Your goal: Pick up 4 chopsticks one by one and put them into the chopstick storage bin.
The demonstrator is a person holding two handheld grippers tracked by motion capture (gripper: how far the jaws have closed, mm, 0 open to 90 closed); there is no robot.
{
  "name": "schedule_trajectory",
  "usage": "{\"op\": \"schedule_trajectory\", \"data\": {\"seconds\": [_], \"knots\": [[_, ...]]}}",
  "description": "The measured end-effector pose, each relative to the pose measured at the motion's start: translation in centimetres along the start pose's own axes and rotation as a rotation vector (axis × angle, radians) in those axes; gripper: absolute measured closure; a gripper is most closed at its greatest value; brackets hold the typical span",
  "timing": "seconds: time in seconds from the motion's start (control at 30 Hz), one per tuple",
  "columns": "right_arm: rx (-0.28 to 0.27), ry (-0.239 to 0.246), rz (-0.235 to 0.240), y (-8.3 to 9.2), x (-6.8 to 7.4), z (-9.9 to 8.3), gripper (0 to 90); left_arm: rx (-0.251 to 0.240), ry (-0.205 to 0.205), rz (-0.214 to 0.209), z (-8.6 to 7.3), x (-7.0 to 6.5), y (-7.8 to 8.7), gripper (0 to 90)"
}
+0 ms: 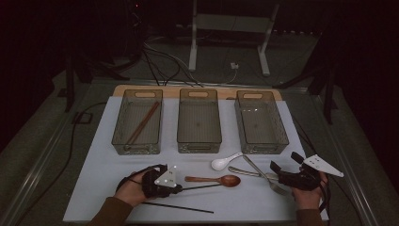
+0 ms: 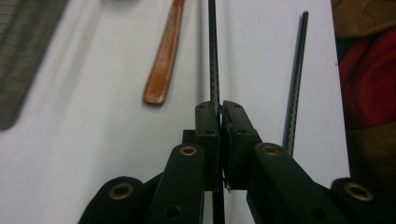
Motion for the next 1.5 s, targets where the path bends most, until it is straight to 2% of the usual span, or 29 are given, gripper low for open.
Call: {"op": "schedule_trajectory", "data": {"seconds": [0.33,0.63,0.93,1.2,1.5], "knots": [[-0.001,0.0,-0.001,0.0,0.0,0.0,0.0,-0.043,0.061,0.08,-0.4,1.6,3.0,87.8],[-0.002,-0.002,-0.002,0.0,0.0,0.0,0.0,-0.055,0.108,0.139,-0.7,3.5,5.6,87.8],[-0.002,-0.002,-0.002,0.0,0.0,0.0,0.0,-0.042,0.182,0.184,-1.2,5.5,7.2,87.7],[-0.002,-0.001,-0.002,0.0,0.0,0.0,0.0,-0.01,0.251,0.236,-1.5,7.3,8.6,87.7],[-0.002,-0.002,-0.003,0.0,0.0,0.0,0.0,0.007,0.35,0.317,-2.4,9.7,10.3,87.7]]}}
Point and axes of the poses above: each handheld gripper's, and its own axes: y roughly backward along the jaws, z roughly out of its top, x roughly to its left, the point moved 2 cm from there along -y, roughly forward along the jaws, and after that the axes turned 14 degrees about -y, right-handed, at the moved point
